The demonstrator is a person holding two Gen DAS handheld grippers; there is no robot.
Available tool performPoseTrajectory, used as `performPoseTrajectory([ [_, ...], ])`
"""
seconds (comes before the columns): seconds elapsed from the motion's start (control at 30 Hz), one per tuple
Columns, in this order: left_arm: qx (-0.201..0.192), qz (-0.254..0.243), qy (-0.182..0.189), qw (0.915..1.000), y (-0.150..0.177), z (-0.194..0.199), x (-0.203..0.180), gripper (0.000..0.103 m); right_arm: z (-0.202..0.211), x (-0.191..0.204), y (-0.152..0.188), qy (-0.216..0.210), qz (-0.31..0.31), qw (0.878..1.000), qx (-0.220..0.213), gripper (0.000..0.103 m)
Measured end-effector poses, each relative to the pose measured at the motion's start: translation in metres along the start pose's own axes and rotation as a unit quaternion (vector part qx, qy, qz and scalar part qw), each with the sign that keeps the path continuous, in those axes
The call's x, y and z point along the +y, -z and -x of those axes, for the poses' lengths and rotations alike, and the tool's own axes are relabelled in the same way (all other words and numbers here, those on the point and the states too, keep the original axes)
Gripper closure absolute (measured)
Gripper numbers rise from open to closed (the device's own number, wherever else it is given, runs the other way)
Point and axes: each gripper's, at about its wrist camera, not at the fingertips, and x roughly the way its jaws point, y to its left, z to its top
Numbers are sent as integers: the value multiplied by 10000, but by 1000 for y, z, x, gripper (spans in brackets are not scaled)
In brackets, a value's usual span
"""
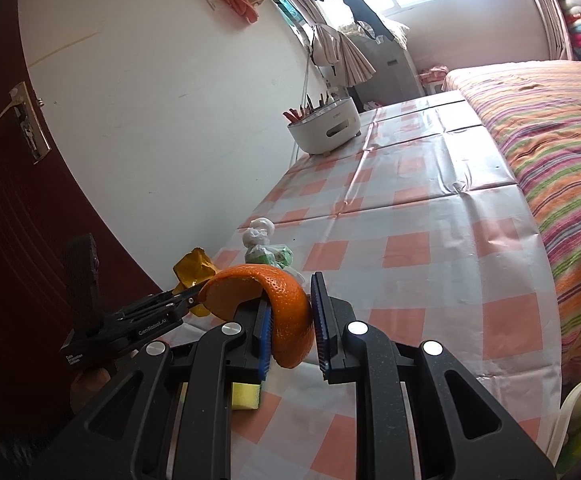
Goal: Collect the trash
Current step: 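Grasp the yellow chip bag with the left gripper and lift it, then carry the orange peel over the cream bin and open the right gripper while left carries the chip bag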
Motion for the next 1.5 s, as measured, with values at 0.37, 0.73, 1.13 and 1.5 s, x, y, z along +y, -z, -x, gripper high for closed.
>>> performPoseTrajectory([
  [0.37,-349,-472,-204,9981,5,21,-31,72,21,-9,3,181,33,9998,-91,86],
  [0.73,-563,-779,-255,9950,9,31,-53,72,47,-19,8,356,80,9992,-188,86],
  [1.13,-658,-1049,-170,9922,15,36,-75,72,80,-31,18,638,60,9974,-314,86],
  [1.5,-691,-1193,99,9904,19,41,-97,72,107,-49,29,1139,-106,9928,-366,86],
])
